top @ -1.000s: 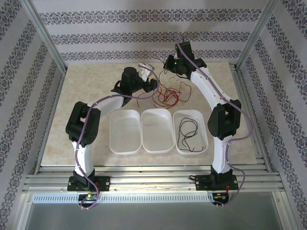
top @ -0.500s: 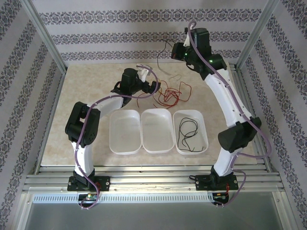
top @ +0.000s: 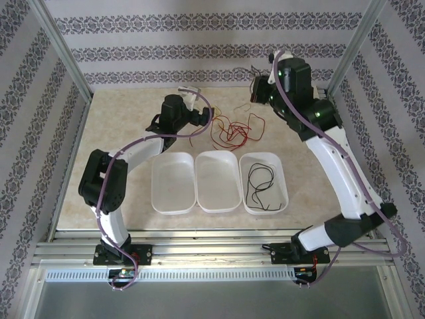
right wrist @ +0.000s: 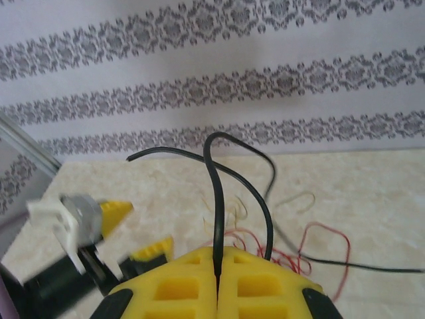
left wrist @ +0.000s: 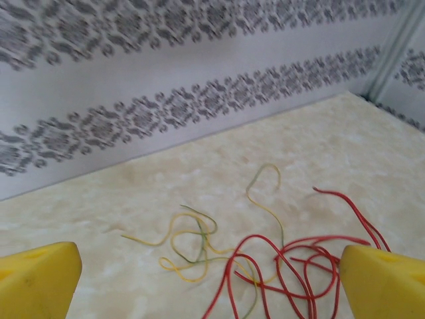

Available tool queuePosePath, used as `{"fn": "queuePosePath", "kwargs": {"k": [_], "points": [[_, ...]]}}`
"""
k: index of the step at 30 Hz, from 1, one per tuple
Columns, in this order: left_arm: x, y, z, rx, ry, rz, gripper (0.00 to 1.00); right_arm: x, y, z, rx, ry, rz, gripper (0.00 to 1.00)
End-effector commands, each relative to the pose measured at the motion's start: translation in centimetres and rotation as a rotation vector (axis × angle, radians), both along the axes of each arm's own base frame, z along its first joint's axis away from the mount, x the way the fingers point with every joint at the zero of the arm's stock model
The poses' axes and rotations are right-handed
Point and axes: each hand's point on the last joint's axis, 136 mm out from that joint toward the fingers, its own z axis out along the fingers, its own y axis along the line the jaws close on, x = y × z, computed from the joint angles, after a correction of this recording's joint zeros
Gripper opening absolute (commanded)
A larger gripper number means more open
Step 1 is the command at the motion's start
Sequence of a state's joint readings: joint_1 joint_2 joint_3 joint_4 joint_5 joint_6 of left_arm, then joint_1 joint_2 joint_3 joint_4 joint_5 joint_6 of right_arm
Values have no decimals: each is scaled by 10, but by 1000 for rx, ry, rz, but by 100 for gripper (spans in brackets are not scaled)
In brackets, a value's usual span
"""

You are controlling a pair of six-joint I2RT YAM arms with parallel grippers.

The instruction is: Untangle the cables

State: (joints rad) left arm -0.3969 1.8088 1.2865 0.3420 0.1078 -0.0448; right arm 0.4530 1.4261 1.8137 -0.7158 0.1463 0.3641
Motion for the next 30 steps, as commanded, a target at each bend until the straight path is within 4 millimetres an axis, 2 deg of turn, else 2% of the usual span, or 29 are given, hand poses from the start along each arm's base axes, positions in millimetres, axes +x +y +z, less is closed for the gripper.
{"fn": "queuePosePath", "kwargs": {"k": [1, 7, 11, 18, 24, 30], "points": [[-6, 26, 2, -4, 22, 121, 99, -32, -21, -26, -49, 88, -59, 0], [-18, 43, 18, -8, -31, 183, 99, -87, -38, -77, -2, 270, -83, 0], [-24, 53, 27, -23, -74, 222, 99, -119, -38, -112, 81, 395, -73, 0], [-26, 57, 27, -38, -81, 244, 99, -155, -41, -154, 166, 532, -95, 0], [-28, 58, 22, -52, -45, 254, 99, -167, -35, -188, 189, 638, -82, 0], [-30, 62, 17, -49, -30, 269, 99, -160, -24, -209, 200, 675, -64, 0]]}}
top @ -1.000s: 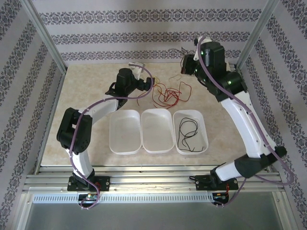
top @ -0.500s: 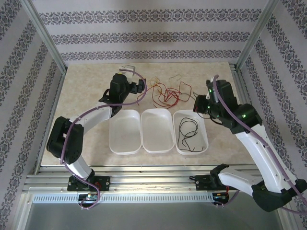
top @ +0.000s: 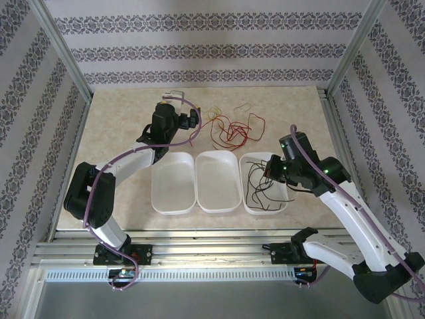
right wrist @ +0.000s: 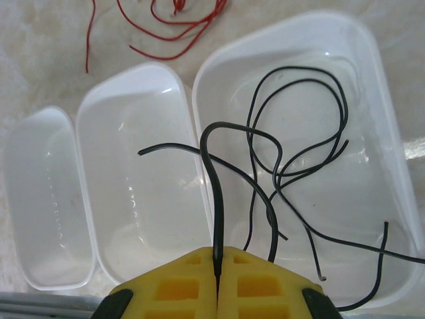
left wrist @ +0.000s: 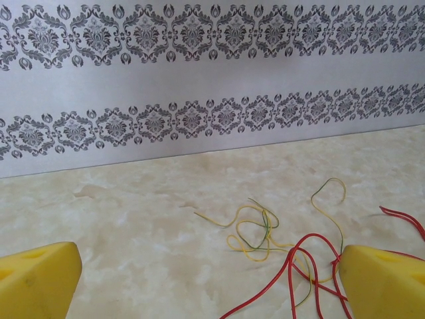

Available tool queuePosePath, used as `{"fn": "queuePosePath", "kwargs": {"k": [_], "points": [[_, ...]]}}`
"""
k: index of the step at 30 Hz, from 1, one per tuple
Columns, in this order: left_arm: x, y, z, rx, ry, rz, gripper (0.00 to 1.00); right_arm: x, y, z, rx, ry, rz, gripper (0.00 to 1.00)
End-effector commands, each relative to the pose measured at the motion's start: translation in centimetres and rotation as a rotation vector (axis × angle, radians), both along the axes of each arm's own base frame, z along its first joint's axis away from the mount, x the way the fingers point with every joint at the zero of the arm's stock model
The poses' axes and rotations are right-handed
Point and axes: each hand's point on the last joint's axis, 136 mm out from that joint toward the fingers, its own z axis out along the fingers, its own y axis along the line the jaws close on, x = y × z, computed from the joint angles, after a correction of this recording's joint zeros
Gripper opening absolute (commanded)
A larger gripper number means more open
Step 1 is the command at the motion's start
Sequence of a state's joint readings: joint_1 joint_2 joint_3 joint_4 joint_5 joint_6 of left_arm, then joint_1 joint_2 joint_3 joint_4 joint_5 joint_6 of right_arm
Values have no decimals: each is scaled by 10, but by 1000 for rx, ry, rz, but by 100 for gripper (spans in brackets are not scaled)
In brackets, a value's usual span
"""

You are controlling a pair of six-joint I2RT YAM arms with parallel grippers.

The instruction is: Untangle the cables

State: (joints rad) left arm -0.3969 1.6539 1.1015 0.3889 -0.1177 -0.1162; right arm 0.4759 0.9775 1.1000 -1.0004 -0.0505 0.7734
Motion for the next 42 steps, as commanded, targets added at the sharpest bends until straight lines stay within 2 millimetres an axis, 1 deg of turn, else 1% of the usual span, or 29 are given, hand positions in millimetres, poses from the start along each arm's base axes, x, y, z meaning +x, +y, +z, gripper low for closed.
{"fn": "queuePosePath", "kwargs": {"k": [1, 6, 9, 14, 18, 21, 25, 28, 32, 39, 42], "points": [[-5, 9, 13, -31, -16, 33, 99, 5, 10, -7, 34, 12, 8, 0], [-3, 8, 6, -31, 2, 32, 99, 16, 4, -24, 34, 21, -25, 0], [-3, 7, 4, -28, 10, 30, 99, 19, -7, -33, 29, 28, -64, 0], [-3, 8, 3, -25, 13, 32, 99, 17, -22, -55, -30, 88, -84, 0], [-2, 7, 2, -30, 16, 32, 99, 14, -26, -76, -102, 162, -65, 0], [-2, 6, 1, -36, 21, 27, 99, 13, -29, -87, -145, 191, -59, 0], [-1, 3, 0, -41, 26, 20, 99, 15, -28, -95, -173, 211, -40, 0], [0, 2, 1, -42, 26, 15, 99, 18, -29, -100, -205, 221, -35, 0], [1, 2, -2, -37, 31, 15, 99, 23, -32, -111, -257, 238, -31, 0], [3, 2, -4, -32, 30, 18, 99, 34, -22, -129, -335, 278, 15, 0], [2, 4, -4, -28, 28, 24, 99, 37, -22, -139, -358, 297, 24, 0]]}}
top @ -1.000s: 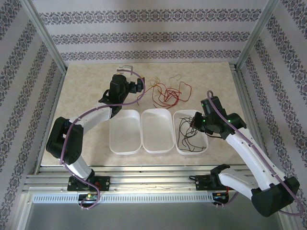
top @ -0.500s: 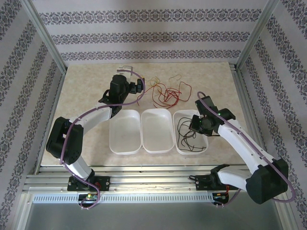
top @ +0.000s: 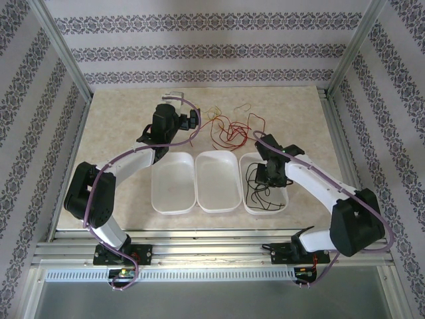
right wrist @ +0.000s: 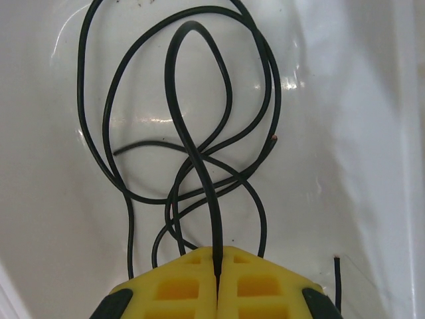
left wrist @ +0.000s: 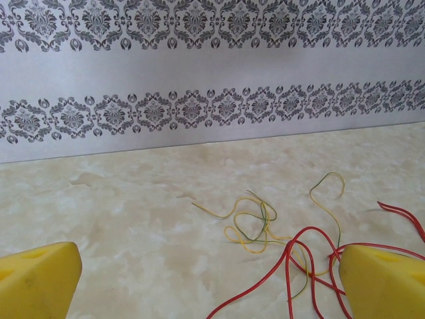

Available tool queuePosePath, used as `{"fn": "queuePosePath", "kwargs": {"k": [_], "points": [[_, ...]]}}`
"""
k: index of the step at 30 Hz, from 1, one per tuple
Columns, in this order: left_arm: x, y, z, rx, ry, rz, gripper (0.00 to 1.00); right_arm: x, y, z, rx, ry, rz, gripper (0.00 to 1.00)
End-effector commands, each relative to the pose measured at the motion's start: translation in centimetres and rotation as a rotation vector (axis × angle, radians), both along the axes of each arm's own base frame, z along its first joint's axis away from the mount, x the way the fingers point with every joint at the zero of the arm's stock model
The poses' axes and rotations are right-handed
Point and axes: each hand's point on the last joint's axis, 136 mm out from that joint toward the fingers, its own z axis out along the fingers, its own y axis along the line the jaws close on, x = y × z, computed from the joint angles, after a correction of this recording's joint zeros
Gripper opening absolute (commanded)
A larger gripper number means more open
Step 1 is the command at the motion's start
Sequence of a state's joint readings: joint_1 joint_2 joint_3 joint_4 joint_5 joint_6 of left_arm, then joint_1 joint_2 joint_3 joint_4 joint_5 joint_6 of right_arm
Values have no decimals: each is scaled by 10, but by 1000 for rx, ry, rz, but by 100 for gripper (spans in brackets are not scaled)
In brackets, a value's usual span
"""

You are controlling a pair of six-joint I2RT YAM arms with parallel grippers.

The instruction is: Untangle the cables

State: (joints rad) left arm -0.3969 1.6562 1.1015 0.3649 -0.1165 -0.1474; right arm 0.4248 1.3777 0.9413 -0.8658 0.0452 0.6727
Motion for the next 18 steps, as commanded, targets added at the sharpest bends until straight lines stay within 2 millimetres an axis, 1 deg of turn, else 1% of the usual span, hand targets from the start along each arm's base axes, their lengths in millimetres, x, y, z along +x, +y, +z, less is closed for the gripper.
{"fn": "queuePosePath", "kwargs": {"k": [1, 6, 10, 13, 14, 15, 18], "points": [[3, 4, 3, -5, -5, 21, 99, 13, -1, -5, -60, -16, 32, 0], [-1, 9, 5, 1, -9, 38, 99, 10, 2, -29, -57, 37, 49, 0], [-2, 11, 4, 9, -3, 44, 99, 10, 7, -36, -36, 54, 52, 0], [-2, 13, 2, 15, 5, 52, 99, 14, 8, -27, -35, 36, 57, 0], [-2, 14, 2, 17, 7, 54, 99, 16, 8, -21, -34, 23, 57, 4], [-2, 14, 1, 19, 9, 57, 99, 17, 7, -15, -34, 10, 58, 11], [-1, 15, 1, 24, 11, 60, 99, 19, 7, 2, -28, -26, 59, 25]]}}
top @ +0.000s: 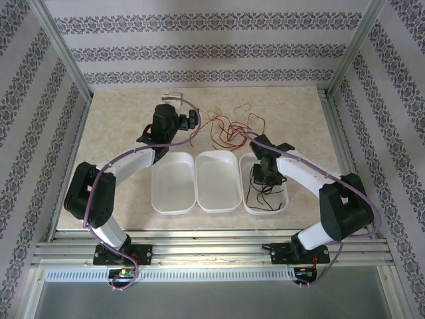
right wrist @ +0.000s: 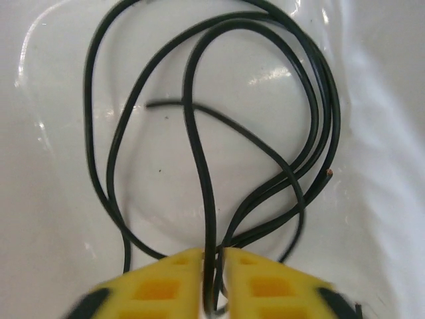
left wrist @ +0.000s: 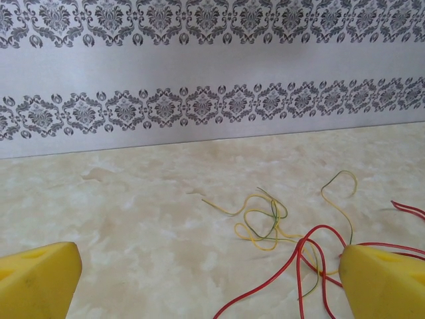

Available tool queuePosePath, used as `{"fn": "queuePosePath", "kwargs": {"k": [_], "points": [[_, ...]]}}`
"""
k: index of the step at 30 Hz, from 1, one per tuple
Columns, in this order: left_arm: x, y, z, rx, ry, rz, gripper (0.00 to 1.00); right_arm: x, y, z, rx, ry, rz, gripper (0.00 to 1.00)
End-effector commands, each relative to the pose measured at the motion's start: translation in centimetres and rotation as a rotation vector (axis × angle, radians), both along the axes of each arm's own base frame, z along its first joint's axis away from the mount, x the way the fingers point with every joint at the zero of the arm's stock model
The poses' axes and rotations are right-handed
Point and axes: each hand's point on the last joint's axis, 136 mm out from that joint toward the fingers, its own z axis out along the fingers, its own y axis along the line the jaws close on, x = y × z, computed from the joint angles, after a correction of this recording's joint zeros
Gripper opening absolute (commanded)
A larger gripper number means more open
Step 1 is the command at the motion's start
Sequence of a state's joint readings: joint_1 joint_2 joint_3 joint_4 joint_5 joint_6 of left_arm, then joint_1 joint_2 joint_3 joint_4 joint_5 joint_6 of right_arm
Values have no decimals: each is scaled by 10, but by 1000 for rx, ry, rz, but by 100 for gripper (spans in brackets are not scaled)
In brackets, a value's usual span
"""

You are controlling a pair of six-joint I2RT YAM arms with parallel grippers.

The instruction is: Untangle the cables

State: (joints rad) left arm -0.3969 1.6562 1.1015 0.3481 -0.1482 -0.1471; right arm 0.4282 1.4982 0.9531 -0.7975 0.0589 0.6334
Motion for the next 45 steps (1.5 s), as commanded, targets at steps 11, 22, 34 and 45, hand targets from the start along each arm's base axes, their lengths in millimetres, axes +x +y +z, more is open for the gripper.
{"fn": "queuePosePath", "kwargs": {"k": [11, 22, 34, 45], "points": [[0, 8, 6, 13, -2, 28, 99, 20, 0, 95, 96, -245, -8, 40], [6, -7, -1, 14, 55, -42, 99, 90, -11, 153, 199, -465, -52, 41], [44, -64, -43, 50, 386, -244, 100, 211, 9, 147, 238, -456, 7, 40], [70, -96, -102, 108, 606, -373, 98, 257, 10, 97, 138, -344, 19, 38]]}}
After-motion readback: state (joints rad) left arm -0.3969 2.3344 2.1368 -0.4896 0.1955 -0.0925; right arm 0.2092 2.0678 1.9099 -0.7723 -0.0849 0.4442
